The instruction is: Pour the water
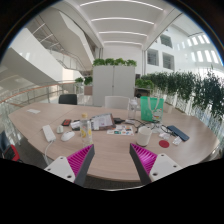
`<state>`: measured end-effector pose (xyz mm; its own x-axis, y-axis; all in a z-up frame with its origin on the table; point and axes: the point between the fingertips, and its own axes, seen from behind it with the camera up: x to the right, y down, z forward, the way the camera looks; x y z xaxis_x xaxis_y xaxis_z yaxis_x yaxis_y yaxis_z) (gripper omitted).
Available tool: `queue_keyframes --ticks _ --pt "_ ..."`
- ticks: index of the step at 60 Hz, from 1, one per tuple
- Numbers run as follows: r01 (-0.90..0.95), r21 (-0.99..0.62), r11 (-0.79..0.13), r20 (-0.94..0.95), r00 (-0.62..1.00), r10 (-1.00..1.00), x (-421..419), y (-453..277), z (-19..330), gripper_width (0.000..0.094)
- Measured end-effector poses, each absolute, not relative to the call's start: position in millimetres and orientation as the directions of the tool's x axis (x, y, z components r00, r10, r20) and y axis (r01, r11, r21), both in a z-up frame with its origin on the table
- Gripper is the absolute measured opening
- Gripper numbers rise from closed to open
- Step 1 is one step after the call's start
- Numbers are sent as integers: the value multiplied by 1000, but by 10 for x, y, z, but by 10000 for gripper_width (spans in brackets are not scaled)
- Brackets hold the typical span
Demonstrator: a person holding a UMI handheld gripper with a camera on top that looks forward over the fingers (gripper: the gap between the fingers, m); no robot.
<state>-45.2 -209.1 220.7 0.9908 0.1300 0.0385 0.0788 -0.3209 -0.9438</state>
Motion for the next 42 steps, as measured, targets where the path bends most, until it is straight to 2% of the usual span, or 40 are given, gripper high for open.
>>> queue_keyframes --ticks 16,21,31,34,36,42 --pt "86 -968 -236 9 951 310 -1824 -612 1314 786" --pt "108 -970 -218 39 954 298 -1995 -207 1145 788" --pt "41 -975 -216 -23 958 286 -2239 333 957 783" --pt "38 -976 -215 -29 954 298 -2307 407 915 719" --pt "41 -974 -225 -29 954 297 -2334 471 842 556" --pt "60 -981 -184 4 957 289 -2301 535 868 470"
